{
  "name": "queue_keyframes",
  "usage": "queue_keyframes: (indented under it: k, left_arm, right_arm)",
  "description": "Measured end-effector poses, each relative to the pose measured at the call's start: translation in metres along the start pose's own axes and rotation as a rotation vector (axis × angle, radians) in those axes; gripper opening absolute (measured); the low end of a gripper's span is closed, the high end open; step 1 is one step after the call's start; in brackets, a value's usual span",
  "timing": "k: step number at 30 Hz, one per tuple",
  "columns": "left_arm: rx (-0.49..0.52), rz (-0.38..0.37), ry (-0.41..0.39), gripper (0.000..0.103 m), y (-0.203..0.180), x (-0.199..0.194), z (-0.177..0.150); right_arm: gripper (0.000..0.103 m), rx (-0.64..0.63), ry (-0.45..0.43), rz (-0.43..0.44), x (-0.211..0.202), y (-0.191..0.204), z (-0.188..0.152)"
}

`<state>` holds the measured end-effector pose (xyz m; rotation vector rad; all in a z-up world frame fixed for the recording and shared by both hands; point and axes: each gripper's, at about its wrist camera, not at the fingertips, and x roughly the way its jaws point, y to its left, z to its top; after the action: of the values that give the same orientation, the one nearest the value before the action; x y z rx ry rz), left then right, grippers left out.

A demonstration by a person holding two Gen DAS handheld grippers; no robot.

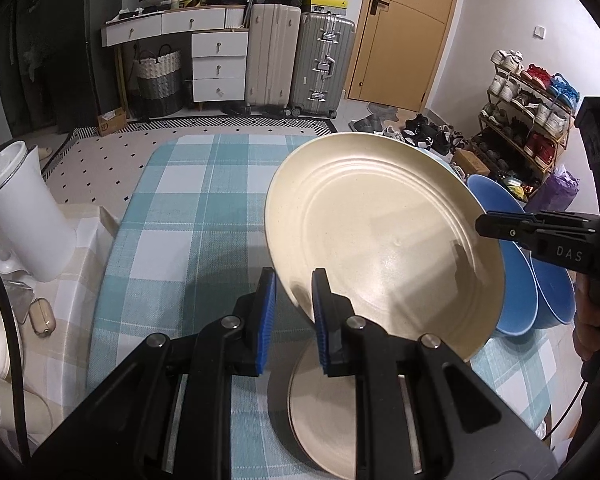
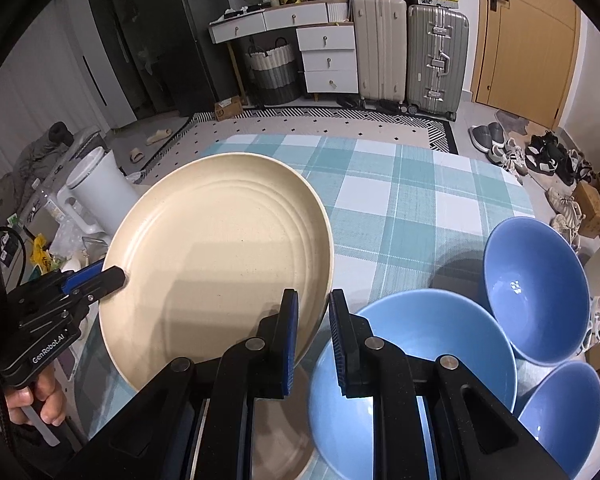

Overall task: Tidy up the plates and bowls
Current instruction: 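Lift the cream plate with the left tool and carry it over another plate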

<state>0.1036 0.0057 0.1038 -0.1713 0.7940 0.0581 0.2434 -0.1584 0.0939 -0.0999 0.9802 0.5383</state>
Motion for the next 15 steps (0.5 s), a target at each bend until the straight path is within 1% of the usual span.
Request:
queue_keyframes:
  k: [15]
  left_arm:
    - [0.026,-0.025,-0.005,0.015,-0.007,-0.036,-0.032]
  right_arm:
    - [0.017,0.026,-0.054,0.037,-0.036,0.014,-0.04]
